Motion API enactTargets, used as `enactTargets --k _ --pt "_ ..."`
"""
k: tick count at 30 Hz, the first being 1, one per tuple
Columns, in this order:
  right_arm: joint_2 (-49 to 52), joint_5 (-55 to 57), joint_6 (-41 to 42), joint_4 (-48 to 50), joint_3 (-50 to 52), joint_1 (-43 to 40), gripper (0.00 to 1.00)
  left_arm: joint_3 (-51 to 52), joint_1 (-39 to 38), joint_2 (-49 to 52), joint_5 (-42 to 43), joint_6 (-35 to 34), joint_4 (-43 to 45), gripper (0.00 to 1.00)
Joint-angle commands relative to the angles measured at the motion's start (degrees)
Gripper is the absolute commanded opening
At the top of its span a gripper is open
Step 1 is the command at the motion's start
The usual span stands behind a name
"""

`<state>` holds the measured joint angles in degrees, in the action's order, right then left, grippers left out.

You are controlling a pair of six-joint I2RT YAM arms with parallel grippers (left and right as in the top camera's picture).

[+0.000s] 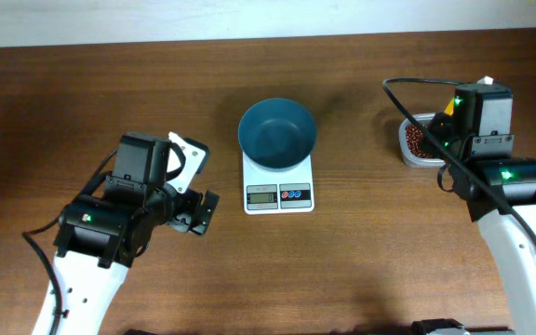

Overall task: Scoop item into bowl and weigh 50g on scale
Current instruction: 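Lower the yellow scoop into the red bean tub with the right gripper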

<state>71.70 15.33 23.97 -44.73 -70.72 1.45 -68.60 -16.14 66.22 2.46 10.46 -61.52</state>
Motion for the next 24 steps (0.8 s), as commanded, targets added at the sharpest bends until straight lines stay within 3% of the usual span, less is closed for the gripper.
enactTargets --k 1,4,7,14,24 --pt "0.09 -0.13 0.02 -0.11 -1.33 -0.48 0.04 -0.87 0.28 0.46 4.76 7.96 -0.33 0.99" --pt "0.09 -0.13 0.02 -0.66 -1.33 -0.48 0.04 -0.90 0.28 0.46 10.82 16.96 -1.18 0.99" --pt "0.09 -0.13 0.02 -1.36 -1.33 -0.48 0.04 -0.90 0.31 0.46 12.11 20.06 -3.45 0.99" --pt "0.09 -8.55 -0.26 -3.34 -1.33 -5.68 0.04 -1.92 0.31 0.46 12.13 20.96 -5.68 0.99" --pt "0.09 -17.29 -13.55 -7.76 -1.36 -11.28 0.04 -4.00 1.68 0.46 10.62 21.33 -6.27 0.99"
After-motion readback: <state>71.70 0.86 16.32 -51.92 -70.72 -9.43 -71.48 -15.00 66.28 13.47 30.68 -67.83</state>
